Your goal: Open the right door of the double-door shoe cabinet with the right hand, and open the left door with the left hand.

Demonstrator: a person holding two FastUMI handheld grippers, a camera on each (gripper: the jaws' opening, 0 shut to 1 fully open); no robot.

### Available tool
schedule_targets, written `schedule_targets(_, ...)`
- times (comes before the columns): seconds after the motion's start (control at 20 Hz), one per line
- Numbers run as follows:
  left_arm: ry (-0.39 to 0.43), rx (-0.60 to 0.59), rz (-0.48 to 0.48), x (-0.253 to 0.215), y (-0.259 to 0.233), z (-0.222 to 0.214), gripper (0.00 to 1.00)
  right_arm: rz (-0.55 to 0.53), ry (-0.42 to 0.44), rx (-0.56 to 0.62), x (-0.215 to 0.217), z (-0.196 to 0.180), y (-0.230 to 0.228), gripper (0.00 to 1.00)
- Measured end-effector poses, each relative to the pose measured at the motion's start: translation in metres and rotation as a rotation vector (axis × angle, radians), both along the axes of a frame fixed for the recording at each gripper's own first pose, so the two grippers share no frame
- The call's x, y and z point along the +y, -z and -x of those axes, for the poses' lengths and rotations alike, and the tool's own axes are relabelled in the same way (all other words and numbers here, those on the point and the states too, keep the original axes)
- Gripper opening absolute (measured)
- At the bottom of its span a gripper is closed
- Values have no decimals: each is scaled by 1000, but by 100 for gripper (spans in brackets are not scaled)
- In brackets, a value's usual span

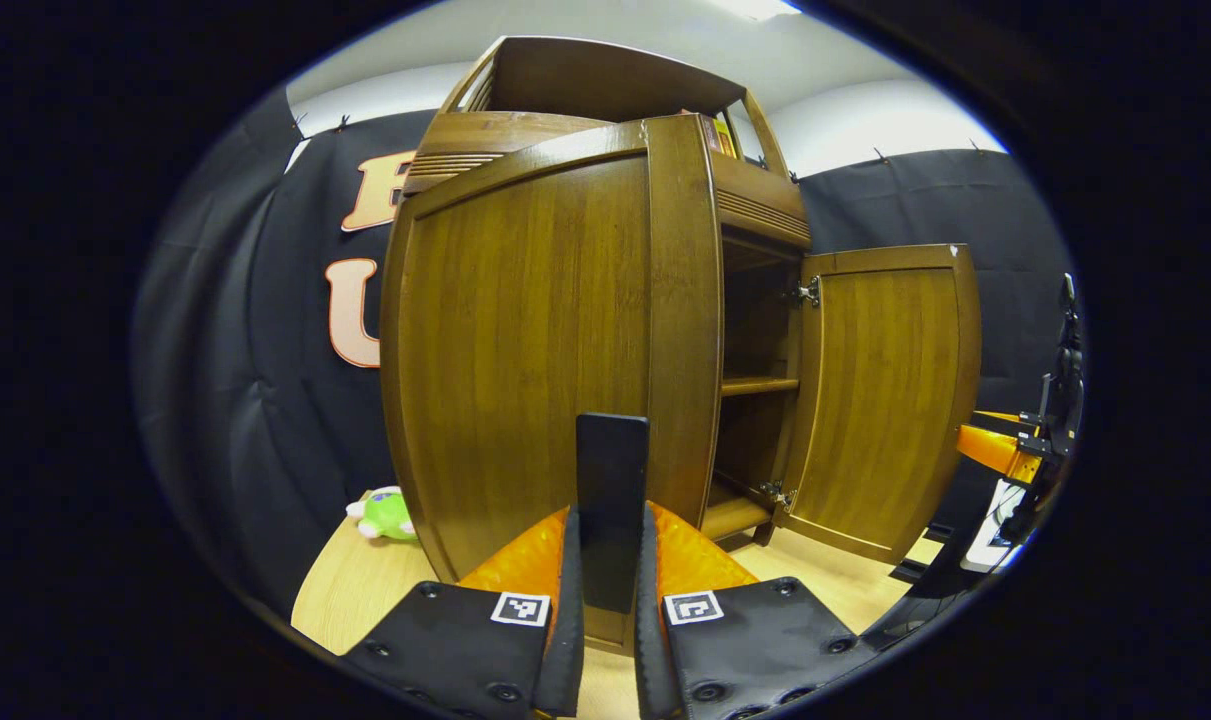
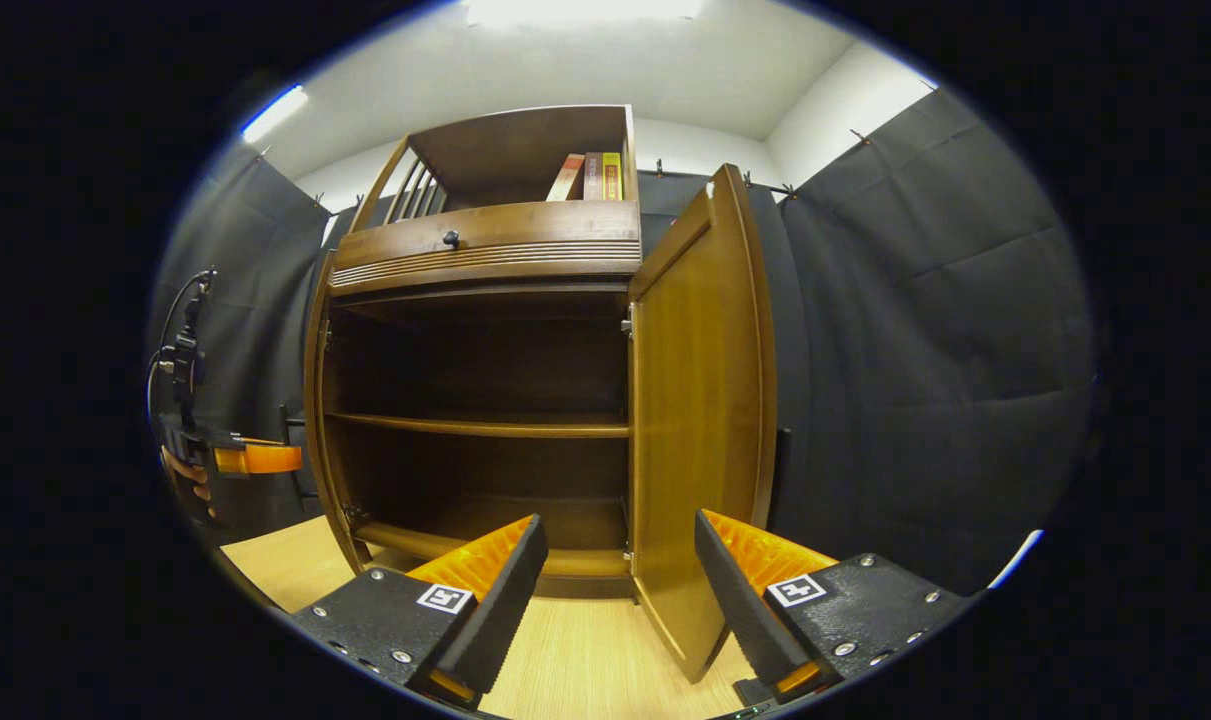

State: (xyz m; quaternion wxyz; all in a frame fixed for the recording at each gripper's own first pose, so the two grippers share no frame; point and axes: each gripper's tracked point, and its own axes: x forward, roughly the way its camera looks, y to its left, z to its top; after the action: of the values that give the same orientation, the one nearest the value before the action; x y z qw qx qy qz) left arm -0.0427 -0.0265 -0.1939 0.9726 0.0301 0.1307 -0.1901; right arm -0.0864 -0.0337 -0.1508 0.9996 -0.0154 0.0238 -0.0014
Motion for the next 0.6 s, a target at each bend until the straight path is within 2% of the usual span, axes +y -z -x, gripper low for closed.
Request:
schedule_targets(0.05, -4, -1, -2, 6, -2, 3, 28, -1, -7, 1, 3, -1, 0, 96)
schedule_targets(0.1, -7, -2, -4, 8, -3, 5, 27, -3, -13, 3, 7, -2, 0, 92)
schedule_targets(0.55, -44, -26, -17, 48, -8, 29, 29, -22, -58, 17, 34, -9, 2, 92)
schedule_targets(0.6, -53, -37, -31, 53, -12, 30, 20, -21, -62, 16, 36, -8, 2, 92)
